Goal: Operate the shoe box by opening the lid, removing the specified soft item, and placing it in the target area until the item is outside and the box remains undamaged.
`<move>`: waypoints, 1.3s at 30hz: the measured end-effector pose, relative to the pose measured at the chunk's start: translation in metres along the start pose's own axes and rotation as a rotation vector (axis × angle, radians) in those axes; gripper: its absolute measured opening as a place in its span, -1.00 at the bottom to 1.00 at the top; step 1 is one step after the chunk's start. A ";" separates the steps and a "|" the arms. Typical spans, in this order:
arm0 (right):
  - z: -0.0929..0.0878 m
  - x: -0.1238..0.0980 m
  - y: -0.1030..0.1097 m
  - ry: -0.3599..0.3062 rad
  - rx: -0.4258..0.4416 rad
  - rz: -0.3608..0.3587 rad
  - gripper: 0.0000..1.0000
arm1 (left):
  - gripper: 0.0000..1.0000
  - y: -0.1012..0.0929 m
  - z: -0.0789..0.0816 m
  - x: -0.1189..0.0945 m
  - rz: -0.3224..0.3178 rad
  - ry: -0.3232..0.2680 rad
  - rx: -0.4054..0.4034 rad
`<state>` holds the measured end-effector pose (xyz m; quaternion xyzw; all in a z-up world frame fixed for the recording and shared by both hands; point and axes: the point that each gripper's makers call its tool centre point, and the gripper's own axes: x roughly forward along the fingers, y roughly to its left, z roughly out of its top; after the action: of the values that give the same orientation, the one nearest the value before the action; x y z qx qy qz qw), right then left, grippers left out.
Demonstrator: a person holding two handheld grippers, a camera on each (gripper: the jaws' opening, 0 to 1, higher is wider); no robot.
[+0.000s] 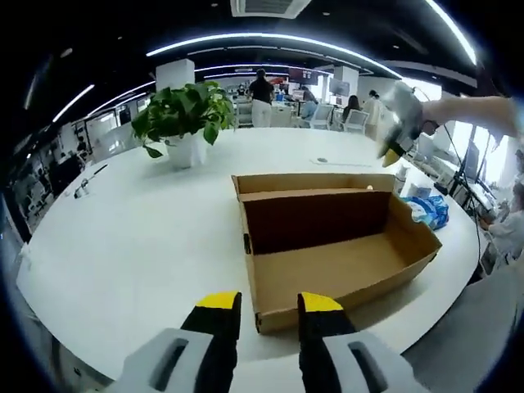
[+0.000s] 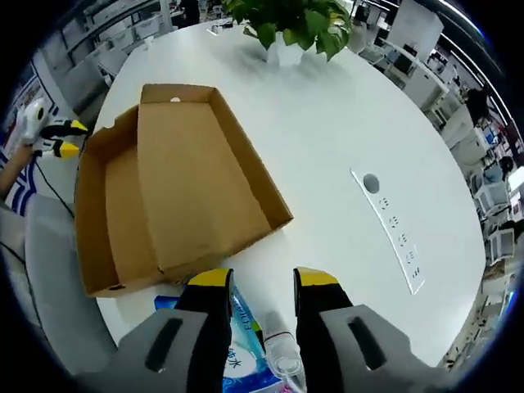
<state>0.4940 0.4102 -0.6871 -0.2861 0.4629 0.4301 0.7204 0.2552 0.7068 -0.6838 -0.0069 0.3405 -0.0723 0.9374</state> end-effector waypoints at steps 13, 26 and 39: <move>0.010 0.027 -0.014 -0.066 0.259 -0.032 -0.51 | -0.71 0.014 -0.007 0.023 0.039 0.076 -0.112; 0.005 0.056 -0.005 -0.059 0.391 -0.027 -0.63 | -0.92 0.012 -0.011 0.025 0.035 0.078 -0.119; 0.006 0.061 -0.001 -0.048 0.433 -0.053 -0.86 | -0.93 0.013 -0.011 0.026 0.037 0.064 -0.135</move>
<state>0.5095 0.4367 -0.7404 -0.1263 0.5196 0.3082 0.7868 0.2694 0.7160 -0.7092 -0.0617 0.3745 -0.0319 0.9246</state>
